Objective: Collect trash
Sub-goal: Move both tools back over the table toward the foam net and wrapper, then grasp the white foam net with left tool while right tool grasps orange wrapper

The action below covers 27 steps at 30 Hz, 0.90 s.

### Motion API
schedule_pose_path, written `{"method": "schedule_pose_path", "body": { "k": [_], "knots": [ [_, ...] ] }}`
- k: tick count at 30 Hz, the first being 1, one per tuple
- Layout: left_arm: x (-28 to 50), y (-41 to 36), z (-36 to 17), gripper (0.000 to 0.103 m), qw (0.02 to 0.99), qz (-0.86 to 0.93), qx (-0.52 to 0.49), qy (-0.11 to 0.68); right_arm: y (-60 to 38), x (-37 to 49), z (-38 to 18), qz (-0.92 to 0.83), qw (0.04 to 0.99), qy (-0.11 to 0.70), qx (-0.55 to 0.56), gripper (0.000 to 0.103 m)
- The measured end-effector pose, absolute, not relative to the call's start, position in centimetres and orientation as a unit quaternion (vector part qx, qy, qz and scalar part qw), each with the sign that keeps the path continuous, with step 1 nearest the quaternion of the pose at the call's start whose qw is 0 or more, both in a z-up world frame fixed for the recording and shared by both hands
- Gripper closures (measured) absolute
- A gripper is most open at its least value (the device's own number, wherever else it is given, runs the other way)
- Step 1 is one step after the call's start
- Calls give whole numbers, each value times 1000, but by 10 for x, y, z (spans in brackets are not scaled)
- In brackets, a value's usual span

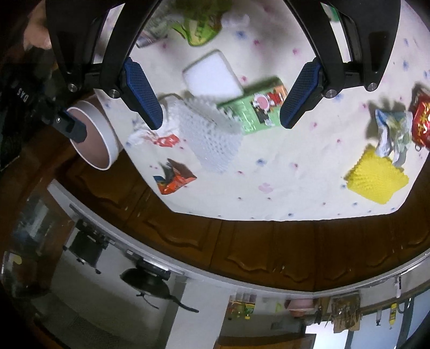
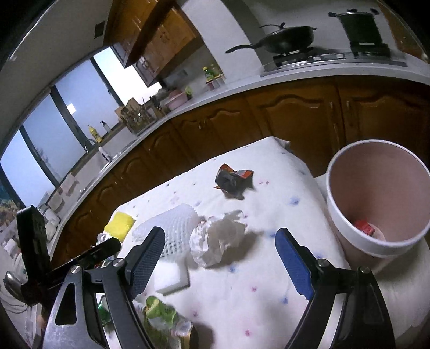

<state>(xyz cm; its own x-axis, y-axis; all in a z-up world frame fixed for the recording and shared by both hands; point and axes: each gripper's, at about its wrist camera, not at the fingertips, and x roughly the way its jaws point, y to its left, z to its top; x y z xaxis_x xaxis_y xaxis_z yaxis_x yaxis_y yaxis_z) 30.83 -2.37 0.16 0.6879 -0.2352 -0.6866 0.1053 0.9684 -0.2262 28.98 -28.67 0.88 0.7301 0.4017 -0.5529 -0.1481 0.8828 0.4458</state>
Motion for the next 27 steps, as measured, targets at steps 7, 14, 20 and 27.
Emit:
{"method": "schedule_pose_path", "body": {
  "k": [7,14,20,27],
  "knots": [
    [345,-23,-6,12,904,-84,-82,411,-270,337,14,166,911,341,165,17],
    [370,-32,-23,12,891,-88,-65,441,-248,394,-5,174,898,381,136,18],
    [384,-35,-37,15,884,-83,-56,456,-234,434,-25,163,891,414,93,25],
    [388,-36,-49,92,874,-104,-71,469,-238,442,-38,151,886,430,80,92]
  ]
}}
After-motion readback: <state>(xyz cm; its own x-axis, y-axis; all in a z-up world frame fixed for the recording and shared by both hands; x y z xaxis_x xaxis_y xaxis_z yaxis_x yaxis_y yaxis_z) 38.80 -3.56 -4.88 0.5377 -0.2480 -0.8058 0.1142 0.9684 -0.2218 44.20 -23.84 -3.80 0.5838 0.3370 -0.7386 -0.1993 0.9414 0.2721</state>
